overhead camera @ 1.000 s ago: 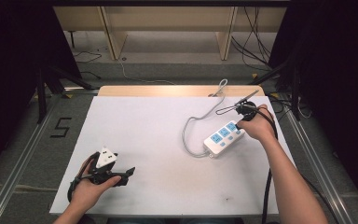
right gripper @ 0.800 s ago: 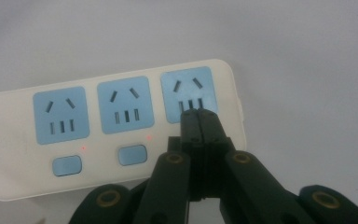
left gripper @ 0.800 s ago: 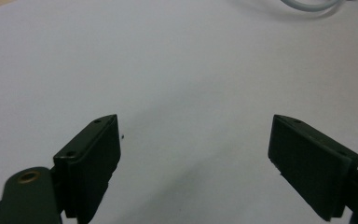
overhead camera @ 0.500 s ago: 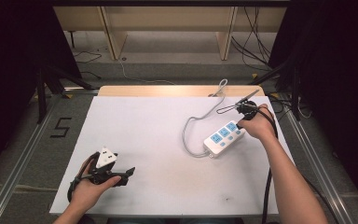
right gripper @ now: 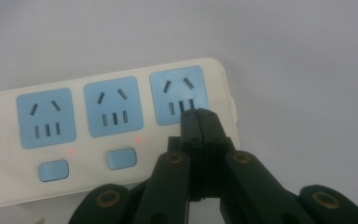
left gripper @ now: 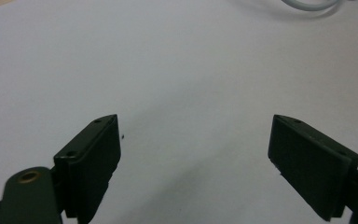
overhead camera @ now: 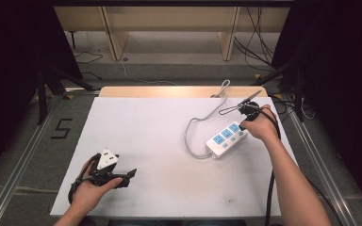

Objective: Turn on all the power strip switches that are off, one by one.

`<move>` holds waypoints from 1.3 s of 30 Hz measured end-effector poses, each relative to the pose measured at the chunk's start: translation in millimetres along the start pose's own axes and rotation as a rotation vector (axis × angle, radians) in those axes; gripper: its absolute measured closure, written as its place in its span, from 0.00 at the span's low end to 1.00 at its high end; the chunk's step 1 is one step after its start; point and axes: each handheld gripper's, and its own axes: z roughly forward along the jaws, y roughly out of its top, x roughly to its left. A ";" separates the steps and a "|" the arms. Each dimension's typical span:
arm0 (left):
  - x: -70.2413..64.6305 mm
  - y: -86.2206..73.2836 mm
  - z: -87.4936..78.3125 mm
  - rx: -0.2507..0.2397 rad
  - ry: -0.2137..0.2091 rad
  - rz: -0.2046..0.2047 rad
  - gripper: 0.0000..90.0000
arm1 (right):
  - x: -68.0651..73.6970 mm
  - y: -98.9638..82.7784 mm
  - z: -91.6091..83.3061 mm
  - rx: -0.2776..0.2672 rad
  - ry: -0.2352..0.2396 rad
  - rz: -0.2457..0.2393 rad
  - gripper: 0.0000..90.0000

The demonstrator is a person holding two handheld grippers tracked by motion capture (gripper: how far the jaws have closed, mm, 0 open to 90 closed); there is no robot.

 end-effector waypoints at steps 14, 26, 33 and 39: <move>0.2 -0.1 -0.1 -0.001 0.000 -0.002 0.19 | 1.5 -0.1 7.6 0.032 -0.012 -0.014 1.00; 0.4 -0.2 -0.1 -0.001 0.000 -0.002 0.19 | 2.6 0.4 10.5 0.045 -0.017 -0.020 1.00; 0.2 -0.2 0.0 0.000 0.000 0.001 0.19 | 2.7 0.2 11.2 0.048 -0.018 -0.018 1.00; 0.1 0.0 -0.2 0.000 0.002 0.002 0.19 | 3.5 -0.5 12.5 0.048 -0.028 -0.023 1.00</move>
